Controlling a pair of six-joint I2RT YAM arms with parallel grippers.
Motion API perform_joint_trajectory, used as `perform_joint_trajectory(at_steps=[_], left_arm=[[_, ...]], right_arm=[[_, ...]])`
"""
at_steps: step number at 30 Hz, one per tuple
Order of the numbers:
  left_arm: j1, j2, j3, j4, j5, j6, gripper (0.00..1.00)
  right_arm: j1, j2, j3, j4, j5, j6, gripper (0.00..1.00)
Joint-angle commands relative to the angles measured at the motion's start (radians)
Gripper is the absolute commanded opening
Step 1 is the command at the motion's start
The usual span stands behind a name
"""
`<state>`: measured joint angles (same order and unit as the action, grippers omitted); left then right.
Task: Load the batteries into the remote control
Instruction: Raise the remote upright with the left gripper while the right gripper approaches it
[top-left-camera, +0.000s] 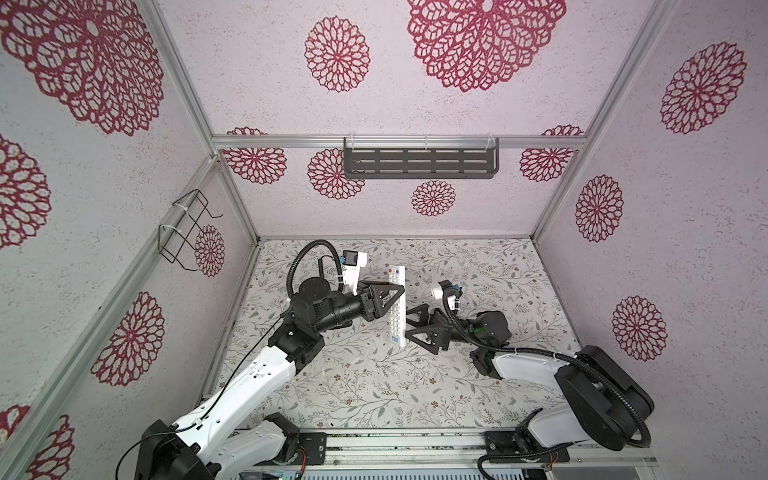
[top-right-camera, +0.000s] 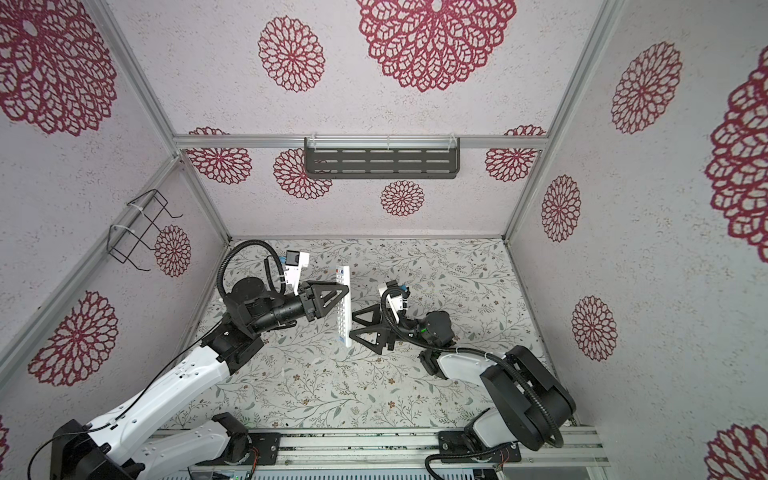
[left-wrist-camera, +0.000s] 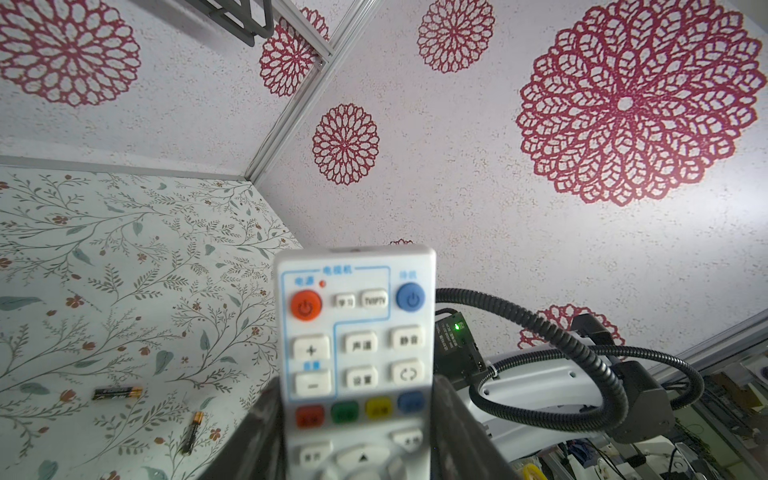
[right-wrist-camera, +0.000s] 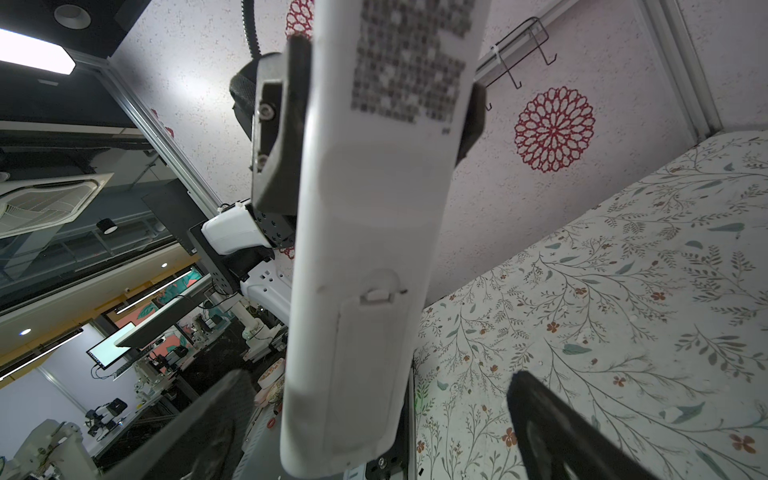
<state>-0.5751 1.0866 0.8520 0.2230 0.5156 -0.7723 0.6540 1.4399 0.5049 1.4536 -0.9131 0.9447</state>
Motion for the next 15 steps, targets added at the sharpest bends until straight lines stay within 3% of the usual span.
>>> perform_joint_trajectory(at_steps=[1,8,15], left_arm=[[-0.004,0.003,0.035,0.056,0.018,-0.004,0.19],[-0.010,0.013,0.042,0.068,0.032,-0.005,0.19],[-0.014,0.003,0.040,0.070,0.035,-0.005,0.19]], right_arm=[[0.015,0.000,0.033,0.131,-0.006,0.019,0.99],[0.040,0.070,0.062,0.232,-0.022,0.089,0.93],[0.055,0.068,0.061,0.232,-0.027,0.076,0.85]])
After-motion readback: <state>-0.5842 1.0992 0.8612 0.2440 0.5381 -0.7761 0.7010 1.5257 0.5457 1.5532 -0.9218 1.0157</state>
